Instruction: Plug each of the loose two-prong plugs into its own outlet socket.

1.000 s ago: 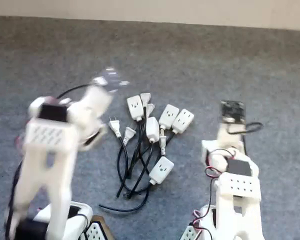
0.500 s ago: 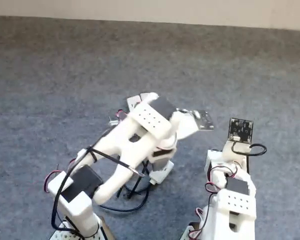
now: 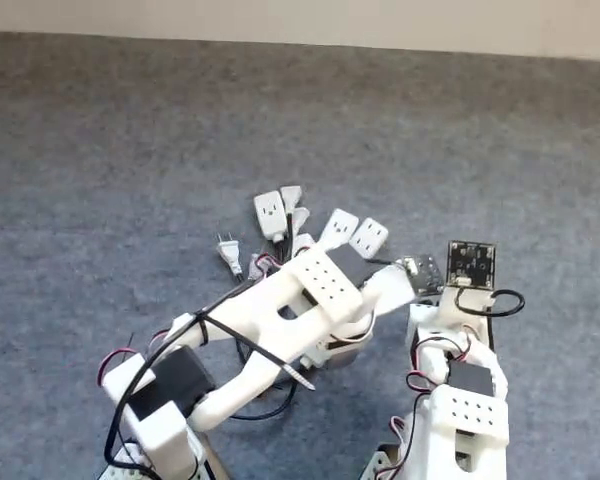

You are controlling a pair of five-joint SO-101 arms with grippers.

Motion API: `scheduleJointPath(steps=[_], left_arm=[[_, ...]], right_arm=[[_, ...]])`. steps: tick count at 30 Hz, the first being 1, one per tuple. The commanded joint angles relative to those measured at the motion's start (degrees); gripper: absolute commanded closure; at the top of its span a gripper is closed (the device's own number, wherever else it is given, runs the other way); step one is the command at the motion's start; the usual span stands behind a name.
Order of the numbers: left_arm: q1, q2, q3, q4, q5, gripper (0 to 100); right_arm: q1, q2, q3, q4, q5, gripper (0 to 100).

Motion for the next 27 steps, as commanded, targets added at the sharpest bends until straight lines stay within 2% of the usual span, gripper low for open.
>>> scheduleJointPath(steps=[1, 7, 13, 17, 19, 21, 23, 27], left_arm=[[-3.74, 0.04, 4.88, -3.43, 0.09, 78], [-13.32, -0.04, 7.08, -3.43, -0.09, 78], [-21.05, -0.04, 7.87, -3.78, -4.04, 78], [-23.87, -0.48, 7.69, -3.87, -4.13, 78], [-23.87, -0.57, 7.34, -3.69, -4.13, 81], [-23.87, -0.57, 4.62, -3.08, -4.13, 91], [-24.22, -0.66, 0.40, 0.70, -4.13, 100], [-24.04, -0.66, -13.14, 14.68, -4.13, 100]], right_arm=[[-0.75, -1.01, -0.57, -1.01, 0.70, 94.3], [-0.75, -1.01, -0.57, -1.01, 0.70, 94.3], [-0.75, -1.01, -0.48, -1.01, 0.70, 94.3], [-0.75, -1.01, -0.48, -1.10, 0.70, 94.3], [-0.75, -1.01, -0.48, -1.10, 0.70, 94.3], [-0.75, -1.01, -0.48, -1.10, 0.70, 94.3], [-0.75, -1.01, -0.48, -1.10, 0.70, 94.3], [-0.92, -1.01, -0.48, -1.10, 0.70, 94.3]])
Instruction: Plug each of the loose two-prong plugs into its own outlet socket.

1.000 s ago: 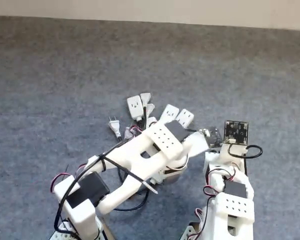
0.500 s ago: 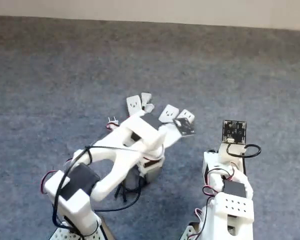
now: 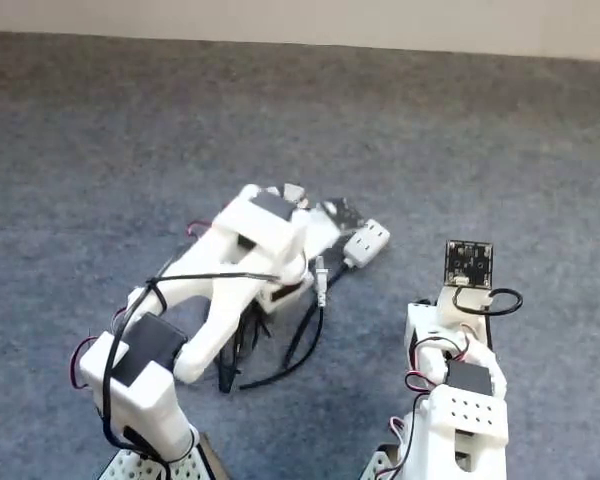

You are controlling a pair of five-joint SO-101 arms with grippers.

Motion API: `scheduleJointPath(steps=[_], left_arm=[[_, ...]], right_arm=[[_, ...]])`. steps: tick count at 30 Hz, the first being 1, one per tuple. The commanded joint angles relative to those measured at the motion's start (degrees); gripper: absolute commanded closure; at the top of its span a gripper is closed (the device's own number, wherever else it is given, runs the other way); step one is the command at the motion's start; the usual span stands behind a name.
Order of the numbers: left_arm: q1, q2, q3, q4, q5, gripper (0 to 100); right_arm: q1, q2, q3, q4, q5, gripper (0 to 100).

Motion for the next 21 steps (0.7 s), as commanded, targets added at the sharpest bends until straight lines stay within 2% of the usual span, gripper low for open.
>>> scheduleJointPath(steps=[1, 4, 6, 9, 13, 17, 21], left_arm=[[-1.10, -1.27, -17.27, 15.91, -0.62, 99], [-3.65, -1.36, -28.79, 25.32, -5.10, 100], [-9.10, -2.33, -31.52, 25.23, -5.89, 100], [-18.24, -3.82, -29.85, 25.14, -12.31, 100], [-30.02, -5.76, -20.26, 24.97, -25.93, 100], [-37.32, -9.71, -6.64, 23.91, -40.97, 100], [-39.87, -17.10, 7.87, 17.05, -46.51, 100]], right_arm=[[-0.66, -1.01, -0.48, -1.10, 0.70, 94.3], [-1.36, -0.84, -0.40, -1.10, 0.79, 94.3], [-1.36, -0.84, -0.40, -1.10, 0.79, 94.3], [-1.36, -1.10, 0.48, -1.10, 0.79, 94.3], [-1.36, -1.10, 0.66, -2.42, 0.79, 94.3], [-1.36, -0.92, 0.75, -3.30, 0.79, 94.3], [-1.45, -0.84, 0.75, -3.30, 0.79, 94.3]])
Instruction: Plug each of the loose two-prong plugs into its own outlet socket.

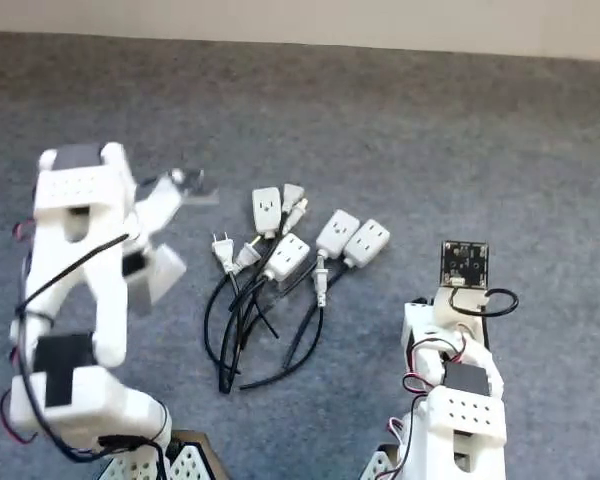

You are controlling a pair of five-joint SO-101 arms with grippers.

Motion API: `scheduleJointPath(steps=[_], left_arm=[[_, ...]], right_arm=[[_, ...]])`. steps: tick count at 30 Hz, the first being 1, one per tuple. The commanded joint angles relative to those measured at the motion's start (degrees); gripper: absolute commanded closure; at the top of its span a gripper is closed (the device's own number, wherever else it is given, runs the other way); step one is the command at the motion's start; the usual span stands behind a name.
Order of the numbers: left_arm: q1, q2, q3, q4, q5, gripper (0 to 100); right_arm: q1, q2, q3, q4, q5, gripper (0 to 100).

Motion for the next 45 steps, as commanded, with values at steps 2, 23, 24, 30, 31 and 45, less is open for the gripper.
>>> scheduleJointPath(steps=[2, 23, 24, 30, 31, 45], left_arm=[[-2.07, -12.53, 20.18, -8.09, -7.82, 100], [-1.89, -32.75, 42.24, -28.13, -1.76, 79], [-1.36, -32.66, 42.24, -28.13, -0.35, 79], [1.10, -32.48, 43.47, -43.78, 16.97, 78], [1.71, -32.48, 44.79, -46.95, 19.25, 78], [1.54, -33.01, 42.24, -47.91, 22.51, 79]], right_arm=[[-0.31, -0.75, -0.22, -1.19, 0.79, 94.3], [-0.31, -0.75, -0.22, -1.10, 0.79, 94.3], [-0.31, -0.75, -0.22, -1.10, 0.79, 94.3], [-0.31, -0.75, -0.22, -1.10, 0.79, 94.3], [-0.31, -0.75, -0.22, -1.10, 0.79, 94.3], [-0.31, -0.75, -0.22, -1.10, 0.79, 94.3]])
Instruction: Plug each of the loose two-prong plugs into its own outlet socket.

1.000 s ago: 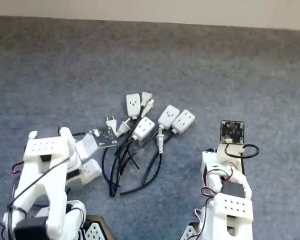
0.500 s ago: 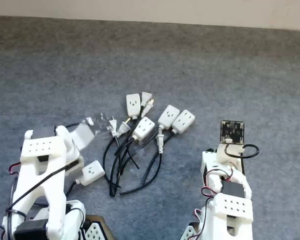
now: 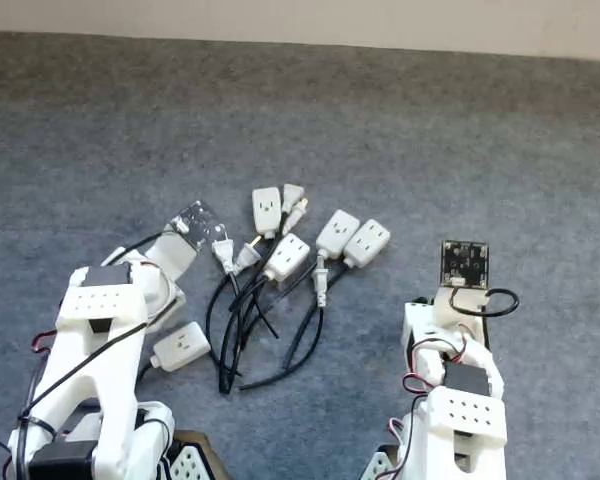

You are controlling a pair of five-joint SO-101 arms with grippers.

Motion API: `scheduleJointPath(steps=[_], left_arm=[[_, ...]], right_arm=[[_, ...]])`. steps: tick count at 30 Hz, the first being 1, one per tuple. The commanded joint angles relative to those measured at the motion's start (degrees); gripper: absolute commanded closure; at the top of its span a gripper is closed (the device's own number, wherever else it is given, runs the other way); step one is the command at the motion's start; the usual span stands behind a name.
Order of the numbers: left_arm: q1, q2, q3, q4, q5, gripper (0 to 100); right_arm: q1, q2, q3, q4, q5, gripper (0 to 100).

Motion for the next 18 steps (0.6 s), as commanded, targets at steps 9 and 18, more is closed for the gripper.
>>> scheduleJointPath(steps=[9, 18], left_arm=[[1.36, -1.01, -26.59, 41.76, -3.60, 79], [3.65, -0.92, -9.63, 27.60, -3.69, 79]], right_arm=[[-0.31, -0.75, -0.22, -1.01, 0.70, 94.3], [-0.31, -0.75, -0.22, -1.01, 0.70, 94.3]])
